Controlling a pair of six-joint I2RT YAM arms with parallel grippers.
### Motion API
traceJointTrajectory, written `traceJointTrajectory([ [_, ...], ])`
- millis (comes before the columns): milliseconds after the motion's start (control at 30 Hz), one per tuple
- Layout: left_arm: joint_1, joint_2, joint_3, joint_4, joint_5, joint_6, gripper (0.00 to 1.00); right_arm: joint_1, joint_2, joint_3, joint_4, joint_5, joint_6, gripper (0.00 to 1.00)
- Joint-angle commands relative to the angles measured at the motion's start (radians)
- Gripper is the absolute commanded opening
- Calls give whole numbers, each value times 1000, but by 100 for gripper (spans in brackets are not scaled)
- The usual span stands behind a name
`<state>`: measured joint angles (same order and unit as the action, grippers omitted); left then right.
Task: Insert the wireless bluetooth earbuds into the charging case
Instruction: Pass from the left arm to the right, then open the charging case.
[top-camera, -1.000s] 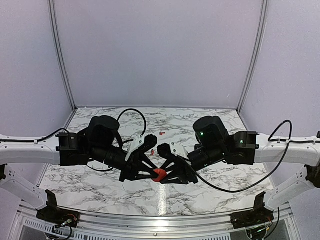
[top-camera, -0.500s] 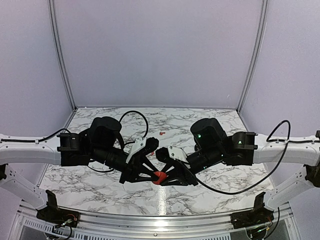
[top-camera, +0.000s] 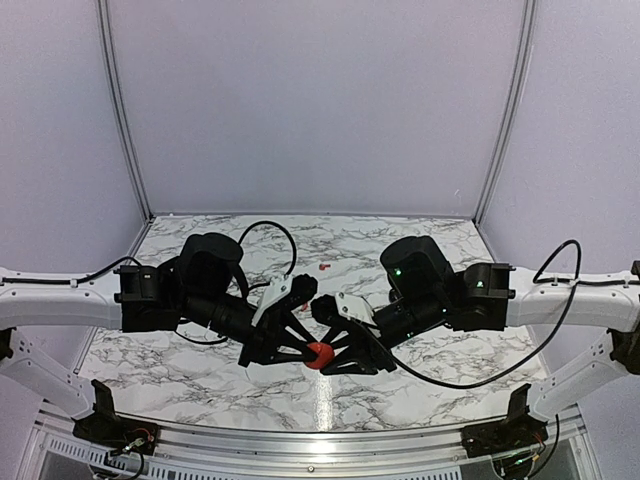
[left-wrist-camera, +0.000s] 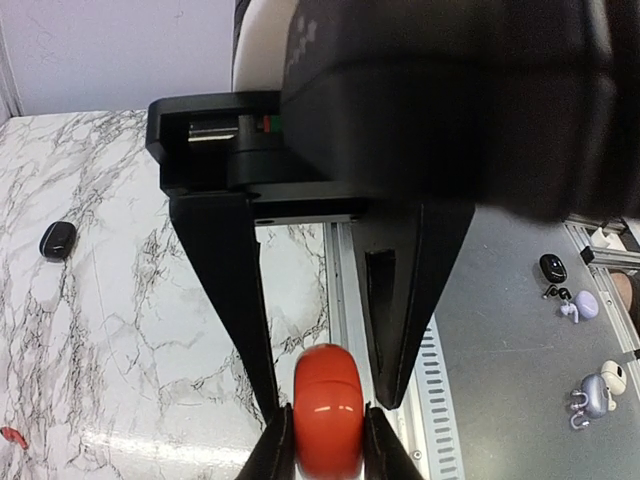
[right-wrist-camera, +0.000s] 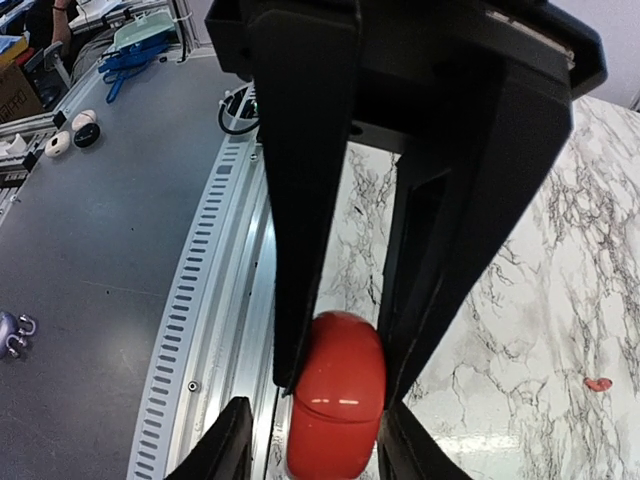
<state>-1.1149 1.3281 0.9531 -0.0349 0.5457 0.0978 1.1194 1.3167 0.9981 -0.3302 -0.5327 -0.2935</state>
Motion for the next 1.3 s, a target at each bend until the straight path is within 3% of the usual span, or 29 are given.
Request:
traceJointTrajectory([
  [0,-2,-13,34,-6,13,14,0,7,3,44,-4,6,10,42],
  [333,-2,-20,30,-6,1,19,0,8,1,43,-8,-1,5,21],
  [500,-2,-31,26,-3,-59,6,38,8,-6,42,4,2,16,10],
  [700,-2,-67,-17,40,-124,-3,66,-8,-21,42,18,-2,36,5],
  [1133,-23,-50,-32,80,-178,13,71,-70,-65,25,74,-25,88,0],
  [1267,-23,-49,-35,112,-258,-29,65,-70,-77,13,77,-38,82,0],
])
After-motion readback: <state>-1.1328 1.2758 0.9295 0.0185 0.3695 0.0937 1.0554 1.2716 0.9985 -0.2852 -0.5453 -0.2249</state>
